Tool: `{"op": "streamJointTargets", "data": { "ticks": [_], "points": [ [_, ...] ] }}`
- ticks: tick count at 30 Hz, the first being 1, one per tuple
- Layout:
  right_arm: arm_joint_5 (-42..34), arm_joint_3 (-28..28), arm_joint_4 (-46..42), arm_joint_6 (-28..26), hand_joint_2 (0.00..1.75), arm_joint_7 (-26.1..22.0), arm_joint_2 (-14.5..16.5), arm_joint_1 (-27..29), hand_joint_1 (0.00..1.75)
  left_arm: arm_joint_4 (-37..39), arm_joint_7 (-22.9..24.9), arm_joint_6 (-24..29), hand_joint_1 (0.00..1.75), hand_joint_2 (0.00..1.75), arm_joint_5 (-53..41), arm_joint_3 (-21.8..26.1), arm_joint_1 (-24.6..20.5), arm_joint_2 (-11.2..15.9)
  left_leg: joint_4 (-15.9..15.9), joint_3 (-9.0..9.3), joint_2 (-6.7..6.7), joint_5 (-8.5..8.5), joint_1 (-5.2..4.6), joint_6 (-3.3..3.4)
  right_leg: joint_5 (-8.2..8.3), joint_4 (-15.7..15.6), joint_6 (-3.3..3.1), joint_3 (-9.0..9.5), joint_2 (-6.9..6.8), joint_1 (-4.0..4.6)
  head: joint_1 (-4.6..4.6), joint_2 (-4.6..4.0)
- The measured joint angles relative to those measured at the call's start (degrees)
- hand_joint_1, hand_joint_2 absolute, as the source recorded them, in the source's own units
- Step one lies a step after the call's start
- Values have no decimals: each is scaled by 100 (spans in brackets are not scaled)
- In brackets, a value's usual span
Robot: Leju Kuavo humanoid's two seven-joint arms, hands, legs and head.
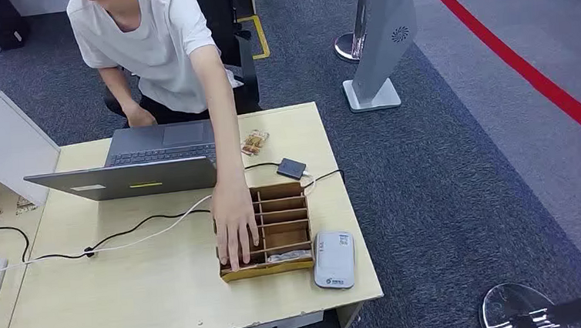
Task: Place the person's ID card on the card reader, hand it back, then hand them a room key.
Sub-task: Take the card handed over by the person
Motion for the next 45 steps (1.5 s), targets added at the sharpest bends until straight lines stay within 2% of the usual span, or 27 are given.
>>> {"op": "streamJointTargets", "data": {
  "ticks": [2,9,13,18,21,22,25,38,45],
  "points": [
    [23,-95,-91,2,175,-121,-65,-22,0,16,-71,15,0,175,37,-83,-1,0,0,0,0,0,0,0,0,0,0,0,0,0,-1,0],
    [71,-408,-951,69,175,-1012,-535,-213,0,119,-399,26,0,175,333,-584,-32,0,2,0,0,0,0,1,2,0,3,0,0,0,0,0],
    [-133,-304,-1594,118,175,-1344,-700,-242,0,168,-470,-18,0,175,487,-775,-58,-4,3,1,-3,0,1,1,2,0,3,1,-3,1,-1,0],
    [-463,63,-2461,201,175,-1406,-706,-89,0,216,-495,-58,0,175,593,-932,-89,-16,2,0,-3,0,1,1,2,0,3,0,-2,1,-1,0],
    [-676,384,-2997,201,175,-1368,-706,49,0,237,-521,-87,0,44,633,-997,-97,-19,2,-1,-3,0,1,1,2,0,3,0,-2,1,-1,0],
    [-746,495,-3165,198,175,-1349,-706,97,0,245,-530,-94,0,44,643,-1026,-99,-19,2,-1,-3,0,1,1,2,0,3,0,-2,1,-1,0],
    [-950,841,-3643,179,175,-1291,-711,243,0,266,-560,-119,0,175,689,-1109,-106,-20,2,-2,-2,0,1,1,2,0,4,0,-2,1,-1,0],
    [-1563,2873,-5368,-209,175,-573,-1184,689,0,324,-599,-279,0,175,837,-1310,-159,-17,3,-2,-4,1,1,2,2,1,4,-1,-3,1,-2,0],
    [-1691,3750,-5831,-382,175,-259,-1493,686,0,343,-600,-343,0,175,860,-1376,-186,-2,1,-12,-6,1,3,2,2,4,4,0,-5,2,-1,0]
  ]
}}
